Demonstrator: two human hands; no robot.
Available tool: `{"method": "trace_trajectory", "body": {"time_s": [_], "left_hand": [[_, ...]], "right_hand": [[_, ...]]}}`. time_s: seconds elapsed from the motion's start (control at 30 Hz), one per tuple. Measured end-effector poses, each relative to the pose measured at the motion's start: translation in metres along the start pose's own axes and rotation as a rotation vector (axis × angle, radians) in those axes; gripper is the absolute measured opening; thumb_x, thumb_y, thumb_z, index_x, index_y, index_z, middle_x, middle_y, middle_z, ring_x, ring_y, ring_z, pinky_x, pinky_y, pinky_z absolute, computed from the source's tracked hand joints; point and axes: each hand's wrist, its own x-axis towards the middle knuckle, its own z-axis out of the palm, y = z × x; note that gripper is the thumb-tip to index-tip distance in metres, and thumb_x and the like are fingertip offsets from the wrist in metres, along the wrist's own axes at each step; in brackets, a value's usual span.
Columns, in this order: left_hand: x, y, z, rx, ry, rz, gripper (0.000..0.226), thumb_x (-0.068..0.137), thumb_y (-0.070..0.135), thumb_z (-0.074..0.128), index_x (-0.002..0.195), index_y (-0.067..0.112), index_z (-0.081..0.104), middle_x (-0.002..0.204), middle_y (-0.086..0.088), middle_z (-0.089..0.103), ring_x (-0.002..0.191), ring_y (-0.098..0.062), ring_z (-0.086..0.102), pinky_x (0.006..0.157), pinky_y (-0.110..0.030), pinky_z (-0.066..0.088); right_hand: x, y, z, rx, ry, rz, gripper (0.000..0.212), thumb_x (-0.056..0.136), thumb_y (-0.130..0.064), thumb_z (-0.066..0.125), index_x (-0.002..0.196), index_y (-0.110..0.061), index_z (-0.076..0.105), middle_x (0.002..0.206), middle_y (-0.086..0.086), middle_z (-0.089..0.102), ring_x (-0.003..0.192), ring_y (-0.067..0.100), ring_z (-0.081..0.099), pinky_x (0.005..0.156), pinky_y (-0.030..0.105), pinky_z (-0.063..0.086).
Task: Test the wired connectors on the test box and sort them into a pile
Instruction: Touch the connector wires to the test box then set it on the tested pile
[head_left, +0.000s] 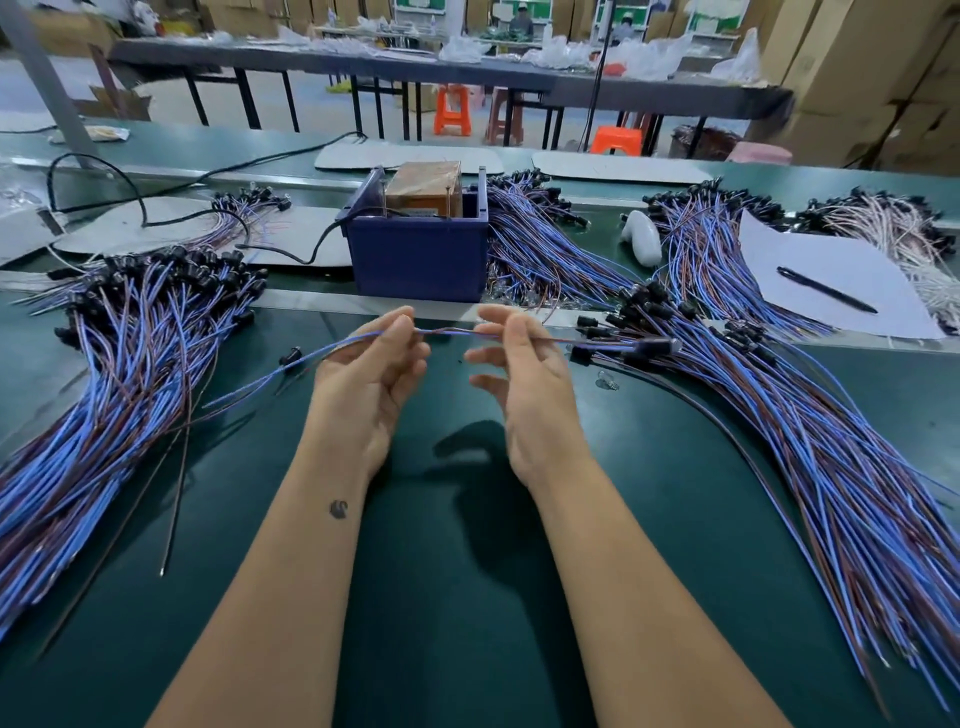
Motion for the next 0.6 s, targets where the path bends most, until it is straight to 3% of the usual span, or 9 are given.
{"method": "trace_trajectory", "body": {"time_s": [0.1,0.17,0.23,0.3,0.37,0.43,0.6], "left_hand": [[-0.016,-0.013,0.011,0.535,-0.197,0.263,0.013,0.083,0.000,0.073,0.084,0.013,0.078,0.074,0.004,0.073,0.067,-0.004,0.065,0.065,-0.014,0.050],[-0.030,-0.027,0.023,0.713,-0.400,0.316,0.014,0.079,-0.006,0.076,0.086,0.005,0.078,0.076,0.000,0.072,0.069,-0.003,0.063,0.067,-0.017,0.048],[-0.044,-0.043,0.034,0.962,-0.636,0.415,0.019,0.081,-0.001,0.076,0.094,0.012,0.079,0.080,0.000,0.072,0.070,-0.008,0.063,0.067,-0.026,0.051],[-0.056,-0.056,0.044,1.167,-0.780,0.529,0.024,0.083,0.011,0.069,0.102,0.023,0.077,0.085,0.005,0.072,0.075,-0.013,0.064,0.071,-0.030,0.052],[-0.065,-0.062,0.051,1.224,-0.846,0.571,0.023,0.085,0.017,0.063,0.102,0.028,0.075,0.087,0.007,0.071,0.082,-0.015,0.063,0.073,-0.033,0.052],[-0.068,-0.064,0.055,1.257,-0.875,0.555,0.023,0.088,0.018,0.060,0.103,0.029,0.073,0.089,0.009,0.069,0.089,-0.015,0.061,0.076,-0.035,0.051],[-0.063,-0.062,0.056,1.186,-0.809,0.365,0.026,0.088,0.012,0.057,0.102,0.028,0.073,0.084,0.024,0.061,0.086,0.000,0.055,0.083,-0.027,0.048]], "right_hand": [[0.011,-0.009,-0.016,0.160,0.131,0.031,0.028,0.107,-0.017,0.033,0.091,-0.013,0.056,0.066,-0.003,0.062,0.060,0.011,0.060,0.063,0.025,0.050],[0.018,-0.016,-0.031,0.108,0.241,0.058,0.027,0.107,-0.014,0.031,0.089,-0.013,0.052,0.048,-0.009,0.044,0.043,0.008,0.042,0.048,0.022,0.039],[0.022,-0.021,-0.049,-0.120,0.304,0.086,0.025,0.106,-0.014,0.035,0.087,-0.016,0.051,0.048,-0.011,0.036,0.043,0.006,0.030,0.043,0.020,0.028],[0.024,-0.029,-0.070,-0.512,0.290,0.072,0.021,0.103,-0.019,0.041,0.084,-0.017,0.051,0.060,-0.006,0.044,0.054,0.012,0.039,0.051,0.025,0.035],[0.023,-0.044,-0.095,-0.906,0.243,0.029,0.021,0.101,-0.026,0.045,0.085,-0.016,0.054,0.071,-0.002,0.053,0.066,0.017,0.048,0.059,0.032,0.037],[0.023,-0.066,-0.119,-1.195,0.208,-0.019,0.024,0.100,-0.032,0.044,0.085,-0.017,0.057,0.073,-0.002,0.057,0.069,0.018,0.052,0.057,0.030,0.034],[0.029,-0.111,-0.172,-1.540,0.226,0.041,0.025,0.100,-0.035,0.043,0.080,-0.024,0.055,0.075,-0.004,0.055,0.078,0.028,0.052,0.056,0.031,0.032]]}}
